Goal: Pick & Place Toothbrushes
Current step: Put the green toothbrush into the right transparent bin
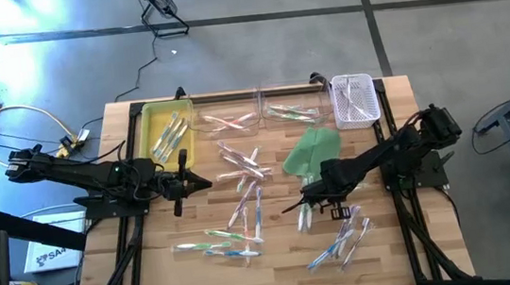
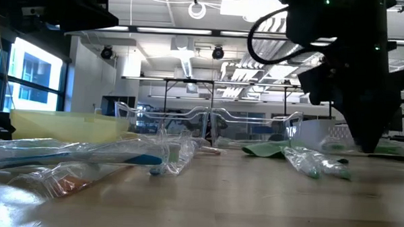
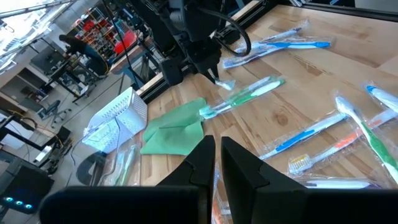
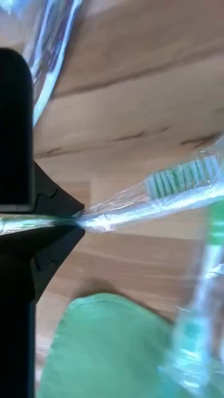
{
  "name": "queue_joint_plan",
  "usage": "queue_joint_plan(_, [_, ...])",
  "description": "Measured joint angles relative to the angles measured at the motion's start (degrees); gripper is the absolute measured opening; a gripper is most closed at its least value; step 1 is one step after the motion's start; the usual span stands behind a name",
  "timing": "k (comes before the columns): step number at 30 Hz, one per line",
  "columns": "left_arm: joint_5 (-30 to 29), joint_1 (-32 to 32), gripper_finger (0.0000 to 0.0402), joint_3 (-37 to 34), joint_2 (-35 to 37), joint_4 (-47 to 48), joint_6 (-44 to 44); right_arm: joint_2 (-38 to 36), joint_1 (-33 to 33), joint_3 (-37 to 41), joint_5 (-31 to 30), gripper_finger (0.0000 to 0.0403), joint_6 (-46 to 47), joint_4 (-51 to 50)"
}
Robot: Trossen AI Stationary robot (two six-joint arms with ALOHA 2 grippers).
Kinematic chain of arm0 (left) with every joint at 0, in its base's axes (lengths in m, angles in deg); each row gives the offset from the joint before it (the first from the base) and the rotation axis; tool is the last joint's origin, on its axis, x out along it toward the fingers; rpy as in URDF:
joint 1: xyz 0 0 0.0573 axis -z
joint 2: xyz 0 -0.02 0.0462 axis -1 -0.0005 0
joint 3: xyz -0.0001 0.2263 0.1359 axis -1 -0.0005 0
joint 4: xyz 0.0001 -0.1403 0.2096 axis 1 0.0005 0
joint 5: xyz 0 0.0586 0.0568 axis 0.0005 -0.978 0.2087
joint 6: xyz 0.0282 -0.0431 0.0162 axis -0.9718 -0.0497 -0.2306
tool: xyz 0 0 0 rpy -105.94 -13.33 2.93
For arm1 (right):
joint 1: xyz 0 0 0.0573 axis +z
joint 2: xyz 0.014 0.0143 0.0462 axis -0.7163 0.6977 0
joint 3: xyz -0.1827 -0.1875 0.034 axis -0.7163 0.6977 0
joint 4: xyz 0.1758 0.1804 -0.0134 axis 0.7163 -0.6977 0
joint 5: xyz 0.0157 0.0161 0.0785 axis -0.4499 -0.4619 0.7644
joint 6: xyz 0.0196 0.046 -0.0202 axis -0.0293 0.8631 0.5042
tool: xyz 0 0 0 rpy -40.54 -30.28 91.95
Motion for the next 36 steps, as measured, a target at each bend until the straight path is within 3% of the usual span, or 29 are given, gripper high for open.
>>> queue_joint_plan(14, [0.0, 0.0, 0.0021, 0.0, 0.0, 0.0, -0.4, -0.1, 0.0, -9.4, -0.5, 0.001, -1.3, -10.0])
queue_joint_plan(31, [0.0, 0.0, 0.0021, 0.0, 0.0, 0.0, -0.3, -0.2, -6.6, -25.9, -20.7, 0.001, -9.7, -9.3])
queue_joint_plan(36, [0.0, 0.0, 0.0021, 0.0, 0.0, 0.1, -0.2, -0.2, -9.0, -28.9, -22.4, 0.001, -11.7, -8.5])
